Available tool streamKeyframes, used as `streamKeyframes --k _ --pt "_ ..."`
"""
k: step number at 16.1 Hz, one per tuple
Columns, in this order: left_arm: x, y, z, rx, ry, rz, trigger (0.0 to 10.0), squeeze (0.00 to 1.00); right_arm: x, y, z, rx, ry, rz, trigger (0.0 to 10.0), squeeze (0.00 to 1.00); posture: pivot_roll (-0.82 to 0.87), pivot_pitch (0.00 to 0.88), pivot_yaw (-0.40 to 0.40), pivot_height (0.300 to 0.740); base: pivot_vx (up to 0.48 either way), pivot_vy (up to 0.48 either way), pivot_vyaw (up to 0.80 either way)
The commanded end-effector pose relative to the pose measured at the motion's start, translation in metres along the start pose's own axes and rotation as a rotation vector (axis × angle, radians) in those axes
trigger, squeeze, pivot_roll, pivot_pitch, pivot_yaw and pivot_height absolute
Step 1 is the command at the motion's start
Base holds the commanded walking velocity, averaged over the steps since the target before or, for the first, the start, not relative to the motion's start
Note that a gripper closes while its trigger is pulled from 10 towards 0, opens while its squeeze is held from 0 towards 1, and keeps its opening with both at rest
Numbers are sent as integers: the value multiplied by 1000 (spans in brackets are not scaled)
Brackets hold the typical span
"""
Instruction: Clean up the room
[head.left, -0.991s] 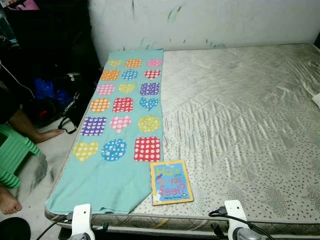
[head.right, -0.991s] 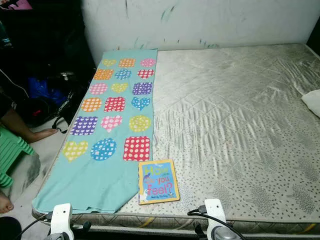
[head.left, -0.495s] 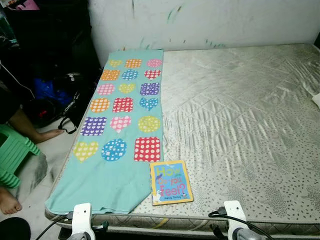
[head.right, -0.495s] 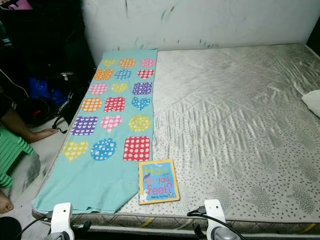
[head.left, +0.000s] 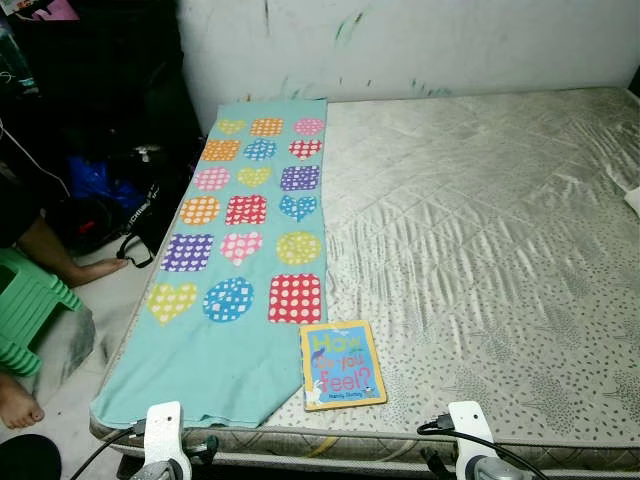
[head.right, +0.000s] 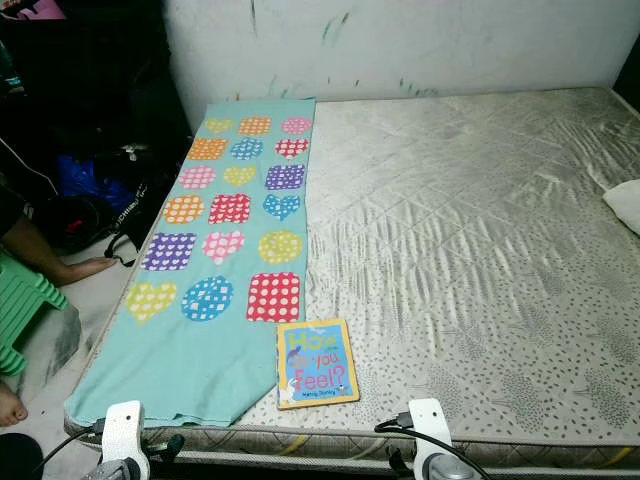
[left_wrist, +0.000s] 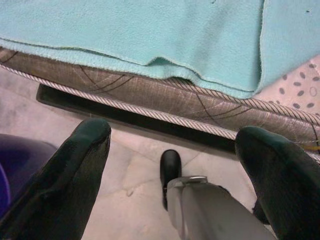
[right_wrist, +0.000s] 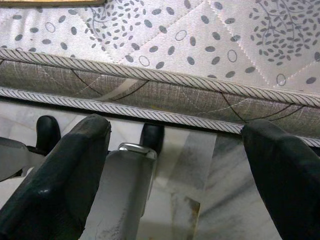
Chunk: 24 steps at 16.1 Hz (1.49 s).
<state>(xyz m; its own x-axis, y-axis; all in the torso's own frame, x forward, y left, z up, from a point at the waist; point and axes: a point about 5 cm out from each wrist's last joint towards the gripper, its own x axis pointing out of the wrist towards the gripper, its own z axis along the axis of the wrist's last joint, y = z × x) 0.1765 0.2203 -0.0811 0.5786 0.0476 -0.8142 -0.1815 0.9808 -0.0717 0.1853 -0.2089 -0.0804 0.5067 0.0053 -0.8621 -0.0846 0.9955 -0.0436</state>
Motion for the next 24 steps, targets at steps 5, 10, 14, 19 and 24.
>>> streamKeyframes --k 5,10,14,19,24 --pt "-1 5 -2 -5 16 13 10000 0 1 4 0 1 -2 8 10000 0 -96 0 97 740 0 96 0" --pt "-2 6 -5 0 25 19 10000 0 1 3 0 2 0 3 10000 0 -96 0 97 740 0 322 0" --pt "-2 6 -6 8 29 20 10000 0 1 4 2 6 -5 1 10000 0 -96 0 97 740 0 403 0" --pt "-2 6 -6 17 36 23 10000 0 1 2 3 16 -9 -7 10000 0 -97 0 96 740 0 354 0" --pt "-1 5 -3 21 21 15 10000 0 1 1 5 32 -25 -12 10000 0 -97 0 96 740 0 0 0"
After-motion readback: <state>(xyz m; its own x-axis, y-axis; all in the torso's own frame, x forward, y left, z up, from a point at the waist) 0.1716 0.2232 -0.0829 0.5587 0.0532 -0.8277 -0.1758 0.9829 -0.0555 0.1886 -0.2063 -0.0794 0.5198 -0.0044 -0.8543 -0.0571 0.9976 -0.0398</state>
